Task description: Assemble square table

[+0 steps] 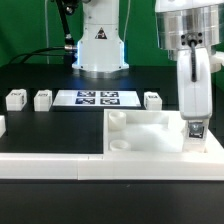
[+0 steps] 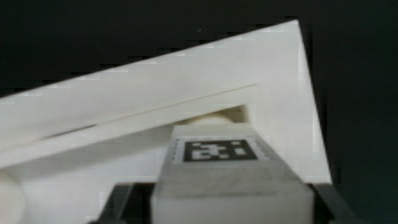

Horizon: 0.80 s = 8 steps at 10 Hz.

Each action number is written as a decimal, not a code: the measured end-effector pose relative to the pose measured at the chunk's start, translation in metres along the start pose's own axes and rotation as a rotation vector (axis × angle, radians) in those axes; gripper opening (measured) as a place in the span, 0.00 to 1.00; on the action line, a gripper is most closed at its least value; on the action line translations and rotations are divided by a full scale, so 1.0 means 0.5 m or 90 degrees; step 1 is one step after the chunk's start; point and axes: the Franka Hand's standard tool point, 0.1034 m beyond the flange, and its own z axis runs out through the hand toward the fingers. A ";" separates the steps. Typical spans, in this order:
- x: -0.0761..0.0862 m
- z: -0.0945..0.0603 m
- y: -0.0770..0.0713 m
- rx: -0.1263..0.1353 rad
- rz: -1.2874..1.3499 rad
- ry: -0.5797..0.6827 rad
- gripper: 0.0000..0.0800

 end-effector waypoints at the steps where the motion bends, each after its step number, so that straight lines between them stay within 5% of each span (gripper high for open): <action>1: 0.000 -0.002 -0.003 0.005 0.037 0.005 0.37; 5: -0.001 -0.001 0.001 0.017 0.009 0.013 0.37; 6: 0.001 0.001 0.004 0.015 0.008 0.014 0.47; 7: 0.000 0.001 0.004 0.015 0.006 0.014 0.47; 8: 0.000 0.001 0.004 0.015 0.006 0.014 0.70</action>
Offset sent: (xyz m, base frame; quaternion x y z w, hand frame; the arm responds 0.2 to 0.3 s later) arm 0.0010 0.0034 -0.0007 0.0254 -0.0113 0.2071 0.9779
